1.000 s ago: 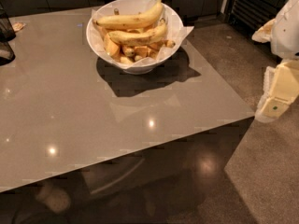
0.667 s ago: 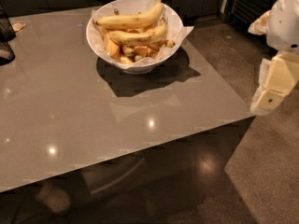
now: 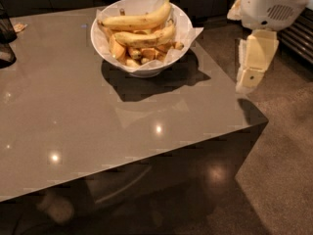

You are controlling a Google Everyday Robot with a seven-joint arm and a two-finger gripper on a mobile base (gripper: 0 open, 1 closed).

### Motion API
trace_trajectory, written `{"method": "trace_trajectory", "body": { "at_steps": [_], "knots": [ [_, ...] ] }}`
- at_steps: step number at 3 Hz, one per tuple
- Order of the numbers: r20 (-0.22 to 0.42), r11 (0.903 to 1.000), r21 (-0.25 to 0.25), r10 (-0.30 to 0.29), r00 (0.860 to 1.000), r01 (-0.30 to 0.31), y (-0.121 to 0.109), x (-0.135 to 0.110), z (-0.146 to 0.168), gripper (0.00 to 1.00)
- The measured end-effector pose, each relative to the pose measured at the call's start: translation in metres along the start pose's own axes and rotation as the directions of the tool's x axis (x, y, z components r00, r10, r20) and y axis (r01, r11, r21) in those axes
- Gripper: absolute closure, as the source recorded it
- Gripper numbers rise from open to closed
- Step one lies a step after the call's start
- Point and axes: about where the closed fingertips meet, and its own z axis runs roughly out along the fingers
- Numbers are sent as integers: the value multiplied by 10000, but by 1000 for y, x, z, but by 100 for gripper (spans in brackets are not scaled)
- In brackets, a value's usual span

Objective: Pick banana from white bowl

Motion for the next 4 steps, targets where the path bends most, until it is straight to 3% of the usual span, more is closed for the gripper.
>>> {"method": "trace_trajectory", "body": {
  "at_steps": [1, 3, 4],
  "knots": [
    [-139, 9973, 92, -722, 9973, 723, -12, -19, 0, 0],
    [404, 9969, 395, -702, 9967, 686, -31, -27, 6, 0],
    [631, 9975, 17, -712, 9955, 713, -77, -38, 38, 0]
  ]
}}
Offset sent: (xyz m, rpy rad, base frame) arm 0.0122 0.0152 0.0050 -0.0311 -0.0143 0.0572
